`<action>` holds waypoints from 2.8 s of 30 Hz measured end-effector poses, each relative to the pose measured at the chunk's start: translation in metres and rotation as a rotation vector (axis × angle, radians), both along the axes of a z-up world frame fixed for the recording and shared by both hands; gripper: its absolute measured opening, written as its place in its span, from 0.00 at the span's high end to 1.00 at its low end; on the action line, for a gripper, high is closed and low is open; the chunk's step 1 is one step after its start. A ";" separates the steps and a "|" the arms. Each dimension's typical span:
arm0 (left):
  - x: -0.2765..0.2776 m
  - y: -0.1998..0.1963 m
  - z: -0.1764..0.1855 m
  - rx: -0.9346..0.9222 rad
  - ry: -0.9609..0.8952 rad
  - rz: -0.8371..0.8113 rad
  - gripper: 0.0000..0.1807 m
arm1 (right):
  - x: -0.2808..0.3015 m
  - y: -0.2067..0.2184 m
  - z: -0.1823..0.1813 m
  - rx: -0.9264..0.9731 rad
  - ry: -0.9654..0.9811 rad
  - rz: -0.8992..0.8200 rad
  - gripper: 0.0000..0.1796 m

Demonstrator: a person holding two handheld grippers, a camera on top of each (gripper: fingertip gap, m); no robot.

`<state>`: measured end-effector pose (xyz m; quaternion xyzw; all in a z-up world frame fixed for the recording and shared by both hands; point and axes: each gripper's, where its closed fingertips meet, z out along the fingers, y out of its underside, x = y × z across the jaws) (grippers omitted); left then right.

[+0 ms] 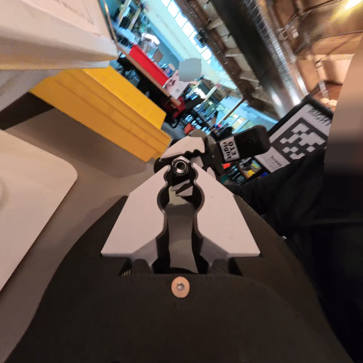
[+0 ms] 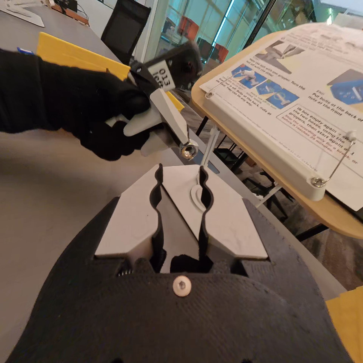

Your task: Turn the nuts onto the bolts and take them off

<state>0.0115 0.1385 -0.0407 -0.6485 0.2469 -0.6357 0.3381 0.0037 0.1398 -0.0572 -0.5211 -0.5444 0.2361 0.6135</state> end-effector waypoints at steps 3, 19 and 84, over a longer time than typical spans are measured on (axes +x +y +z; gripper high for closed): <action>0.001 -0.003 0.001 0.010 -0.099 -0.033 0.92 | 0.000 -0.002 0.005 0.046 0.001 -0.010 0.80; 0.002 -0.019 -0.008 0.018 -0.131 -0.133 0.92 | -0.003 -0.017 0.010 0.033 0.021 0.072 0.91; -0.040 0.031 -0.082 0.050 0.384 0.212 0.88 | -0.007 0.008 -0.101 -0.350 -0.389 0.035 0.96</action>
